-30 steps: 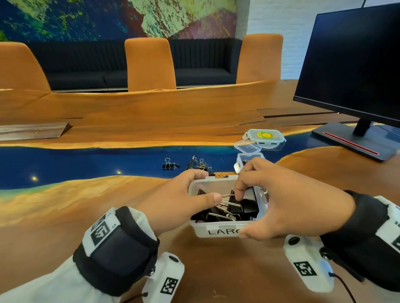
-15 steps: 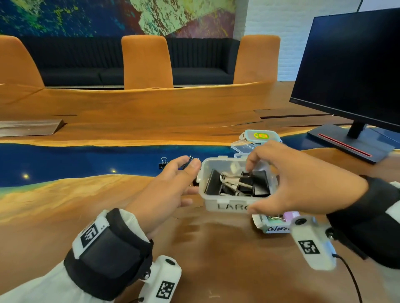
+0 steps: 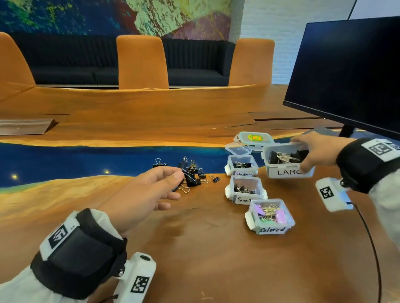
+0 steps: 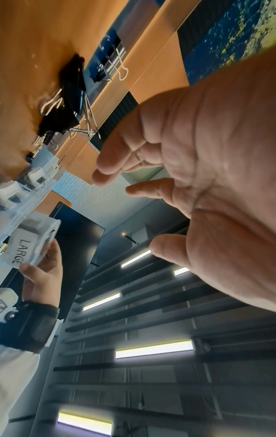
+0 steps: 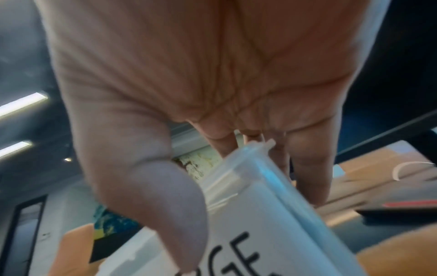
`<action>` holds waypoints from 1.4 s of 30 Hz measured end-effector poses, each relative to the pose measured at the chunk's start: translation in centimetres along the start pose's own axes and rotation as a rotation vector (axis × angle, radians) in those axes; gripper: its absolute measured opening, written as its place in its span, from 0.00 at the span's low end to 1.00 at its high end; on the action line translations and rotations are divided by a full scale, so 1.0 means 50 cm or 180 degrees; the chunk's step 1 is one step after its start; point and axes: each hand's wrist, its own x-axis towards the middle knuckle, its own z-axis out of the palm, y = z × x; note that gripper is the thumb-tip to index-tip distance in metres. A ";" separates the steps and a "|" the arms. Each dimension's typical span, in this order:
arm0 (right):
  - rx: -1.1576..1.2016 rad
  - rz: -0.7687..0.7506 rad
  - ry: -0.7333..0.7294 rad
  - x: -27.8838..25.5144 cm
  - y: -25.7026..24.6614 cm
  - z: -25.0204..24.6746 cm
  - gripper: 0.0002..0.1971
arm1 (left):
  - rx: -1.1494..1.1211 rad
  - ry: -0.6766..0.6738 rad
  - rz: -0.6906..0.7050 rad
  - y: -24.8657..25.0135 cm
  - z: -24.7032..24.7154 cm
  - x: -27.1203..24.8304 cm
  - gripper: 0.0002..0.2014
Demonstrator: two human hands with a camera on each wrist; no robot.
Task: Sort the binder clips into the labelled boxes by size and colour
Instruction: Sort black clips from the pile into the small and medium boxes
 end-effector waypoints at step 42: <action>0.4635 -0.0990 -0.0681 -0.205 -0.331 0.255 0.10 | 0.1741 -0.0680 -0.0558 -0.041 -0.029 0.146 0.08</action>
